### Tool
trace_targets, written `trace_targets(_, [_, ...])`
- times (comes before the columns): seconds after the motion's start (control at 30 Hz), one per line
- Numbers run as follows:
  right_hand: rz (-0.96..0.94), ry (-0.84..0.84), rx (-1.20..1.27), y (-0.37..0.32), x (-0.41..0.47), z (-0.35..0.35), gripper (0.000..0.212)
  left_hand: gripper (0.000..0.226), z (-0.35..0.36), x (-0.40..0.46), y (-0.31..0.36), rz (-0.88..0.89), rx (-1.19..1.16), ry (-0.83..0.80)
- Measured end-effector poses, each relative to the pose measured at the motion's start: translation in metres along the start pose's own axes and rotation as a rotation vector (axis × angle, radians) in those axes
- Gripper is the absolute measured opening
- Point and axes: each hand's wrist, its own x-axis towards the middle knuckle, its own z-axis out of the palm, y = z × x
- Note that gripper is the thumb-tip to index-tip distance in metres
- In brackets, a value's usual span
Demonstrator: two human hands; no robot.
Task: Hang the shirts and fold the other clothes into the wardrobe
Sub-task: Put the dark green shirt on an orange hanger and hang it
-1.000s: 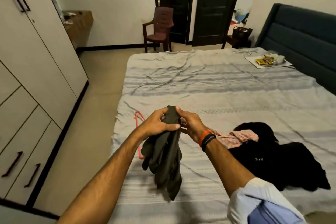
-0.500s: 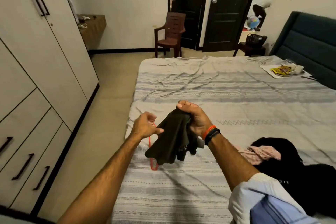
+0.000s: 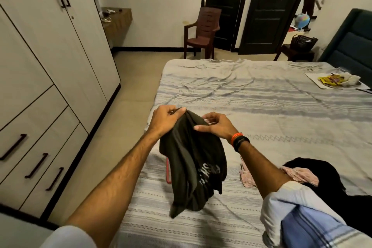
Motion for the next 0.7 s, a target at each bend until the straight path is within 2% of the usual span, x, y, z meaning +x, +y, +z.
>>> trace_targets(0.1, [-0.155,-0.169,-0.096,-0.009,0.000,0.012,0.073,0.024,0.003,0.001,0.014,0.076,0.027,-0.201])
trace_targets(0.13, [-0.199,-0.192,-0.111,-0.013,0.002,0.016,0.069,0.022,0.006,0.003,0.014,0.087,0.034,-0.251])
trace_targets(0.23, [-0.280,-0.203,-0.149,-0.020,0.010,0.021,0.022,0.027,0.004,0.004,0.015,0.045,0.004,-0.302])
trace_targets(0.4, [-0.305,-0.154,0.159,-0.024,0.010,0.014,0.027,0.053,-0.019,-0.001,-0.010,-0.166,0.489,-0.567])
trace_targets(0.47, [-0.284,-0.096,0.295,-0.025,0.010,0.012,0.029,0.063,-0.023,-0.004,-0.028,-0.262,0.554,-0.547])
trace_targets(0.53, [-0.251,-0.025,0.319,-0.022,0.015,0.010,0.026,0.059,-0.028,-0.003,-0.033,-0.285,0.554,-0.474])
trace_targets(0.6, [-0.192,-0.004,0.244,-0.013,0.022,0.010,0.020,0.041,-0.034,-0.002,-0.026,-0.277,0.486,-0.375])
trace_targets(0.67, [-0.137,-0.054,0.106,0.000,0.030,0.012,0.011,0.016,-0.037,0.001,-0.014,-0.246,0.322,-0.251])
trace_targets(0.7, [-0.128,-0.100,0.021,0.005,0.031,0.014,0.016,0.009,-0.037,0.002,-0.009,-0.221,0.252,-0.196])
